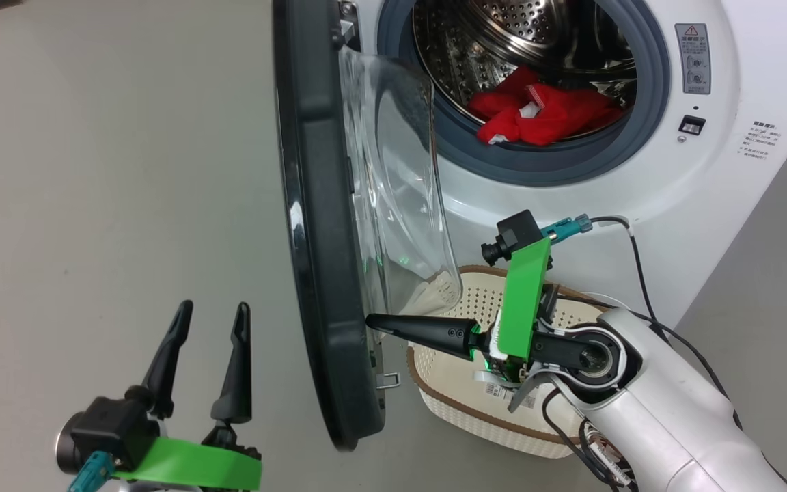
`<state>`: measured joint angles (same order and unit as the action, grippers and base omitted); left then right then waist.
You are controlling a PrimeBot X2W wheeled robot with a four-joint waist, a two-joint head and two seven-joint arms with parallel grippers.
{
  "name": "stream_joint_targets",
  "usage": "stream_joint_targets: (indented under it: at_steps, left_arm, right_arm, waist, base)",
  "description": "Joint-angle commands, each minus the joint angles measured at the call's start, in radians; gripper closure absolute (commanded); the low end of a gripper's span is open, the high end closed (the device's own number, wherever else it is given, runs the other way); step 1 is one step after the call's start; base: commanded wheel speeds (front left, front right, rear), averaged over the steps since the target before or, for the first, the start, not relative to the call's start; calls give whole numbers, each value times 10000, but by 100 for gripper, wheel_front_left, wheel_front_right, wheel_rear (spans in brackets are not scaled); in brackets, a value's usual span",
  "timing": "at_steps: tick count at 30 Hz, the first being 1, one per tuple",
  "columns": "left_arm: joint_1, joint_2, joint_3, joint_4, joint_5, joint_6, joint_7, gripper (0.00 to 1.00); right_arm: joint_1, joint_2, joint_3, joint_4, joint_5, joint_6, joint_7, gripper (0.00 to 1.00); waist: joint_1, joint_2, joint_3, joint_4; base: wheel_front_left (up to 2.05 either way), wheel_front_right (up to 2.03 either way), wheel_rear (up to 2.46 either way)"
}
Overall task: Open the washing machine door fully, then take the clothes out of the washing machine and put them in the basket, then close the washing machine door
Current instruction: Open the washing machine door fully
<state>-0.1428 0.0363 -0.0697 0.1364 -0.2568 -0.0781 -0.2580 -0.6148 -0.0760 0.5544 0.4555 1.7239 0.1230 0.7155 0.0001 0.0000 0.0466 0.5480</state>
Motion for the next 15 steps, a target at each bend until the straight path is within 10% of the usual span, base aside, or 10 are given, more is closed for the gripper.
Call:
stream_joint_targets:
  at_steps: [1, 8, 10, 11, 13, 15]
  left_arm:
    - [-123, 139, 370, -299, -63, 94, -38, 0]
    - [-102, 139, 293, -204, -51, 47, -38, 0]
    - [-113, 139, 254, -163, -51, 31, -38, 0]
    - [-113, 139, 254, -163, -51, 31, -38, 0]
    - [-125, 139, 225, -123, -38, 17, -38, 0]
    - [-128, 139, 216, -94, -19, 10, -38, 0]
  right_arm:
    - [-307, 257, 122, -259, 53, 77, -75, 100]
    - [-232, 257, 82, -188, -687, 77, -879, 94]
    - [-184, 251, 25, -269, -1135, 77, -1340, 51]
    - [-184, 251, 25, -269, -1135, 77, -1340, 51]
    - [-99, 122, -1, -413, -1616, 77, -1870, 0]
    - [-2, -99, 98, -579, -2229, 77, -2551, 0]
  waist:
    - [0, 0, -22, -13]
    - [0, 0, -163, -116]
    - [0, 0, -201, -146]
    - [0, 0, -201, -146]
    - [0, 0, -234, -170]
    - [0, 0, -265, -190]
  base:
    - [0, 0, 0]
    - [0, 0, 0]
    - [0, 0, 0]
    - [0, 0, 0]
    - [0, 0, 0]
    - [0, 0, 0]
